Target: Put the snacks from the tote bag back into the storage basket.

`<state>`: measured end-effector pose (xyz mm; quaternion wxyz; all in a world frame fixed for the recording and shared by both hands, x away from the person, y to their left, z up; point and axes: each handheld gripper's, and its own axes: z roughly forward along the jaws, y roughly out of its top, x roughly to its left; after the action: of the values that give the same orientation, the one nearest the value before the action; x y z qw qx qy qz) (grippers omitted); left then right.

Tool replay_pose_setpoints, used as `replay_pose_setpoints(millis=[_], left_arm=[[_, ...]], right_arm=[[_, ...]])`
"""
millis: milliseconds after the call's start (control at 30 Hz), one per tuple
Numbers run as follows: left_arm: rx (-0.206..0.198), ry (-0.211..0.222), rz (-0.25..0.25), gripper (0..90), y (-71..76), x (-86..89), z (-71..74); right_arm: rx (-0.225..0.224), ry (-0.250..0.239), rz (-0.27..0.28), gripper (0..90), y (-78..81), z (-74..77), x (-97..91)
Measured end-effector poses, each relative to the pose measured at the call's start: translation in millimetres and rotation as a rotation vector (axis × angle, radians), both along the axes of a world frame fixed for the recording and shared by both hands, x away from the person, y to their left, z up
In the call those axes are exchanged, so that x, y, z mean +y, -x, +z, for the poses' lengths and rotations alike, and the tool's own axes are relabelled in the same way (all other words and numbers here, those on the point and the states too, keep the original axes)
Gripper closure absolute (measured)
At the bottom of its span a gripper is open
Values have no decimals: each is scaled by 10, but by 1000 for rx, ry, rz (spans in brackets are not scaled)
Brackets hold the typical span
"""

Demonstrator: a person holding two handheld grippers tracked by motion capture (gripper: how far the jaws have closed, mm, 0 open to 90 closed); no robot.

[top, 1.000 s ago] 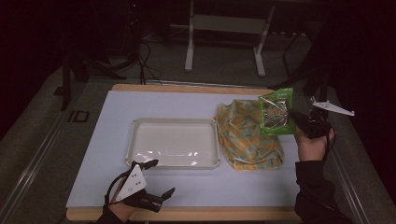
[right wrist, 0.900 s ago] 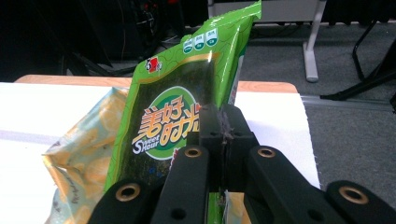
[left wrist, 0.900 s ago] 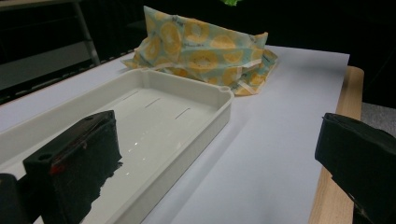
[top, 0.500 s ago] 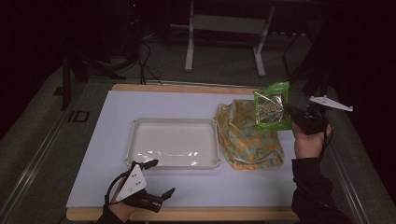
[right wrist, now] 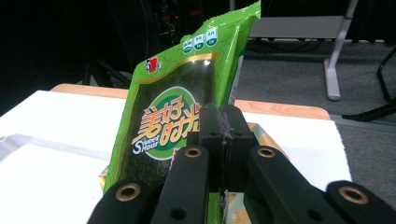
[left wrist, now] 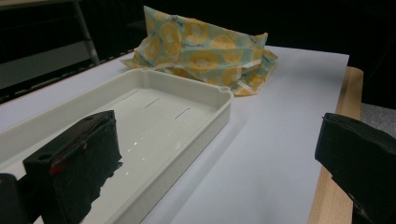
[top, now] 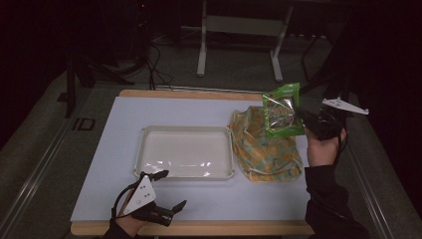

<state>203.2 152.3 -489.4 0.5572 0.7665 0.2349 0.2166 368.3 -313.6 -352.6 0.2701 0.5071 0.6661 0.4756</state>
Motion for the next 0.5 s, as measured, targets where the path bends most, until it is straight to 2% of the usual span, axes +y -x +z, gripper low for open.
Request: replay_pose_setpoints(millis=[500], left_arm=[[-6, 2, -2, 4, 6, 5, 4]], right_arm=[[-12, -18, 70, 893, -36, 18, 378]])
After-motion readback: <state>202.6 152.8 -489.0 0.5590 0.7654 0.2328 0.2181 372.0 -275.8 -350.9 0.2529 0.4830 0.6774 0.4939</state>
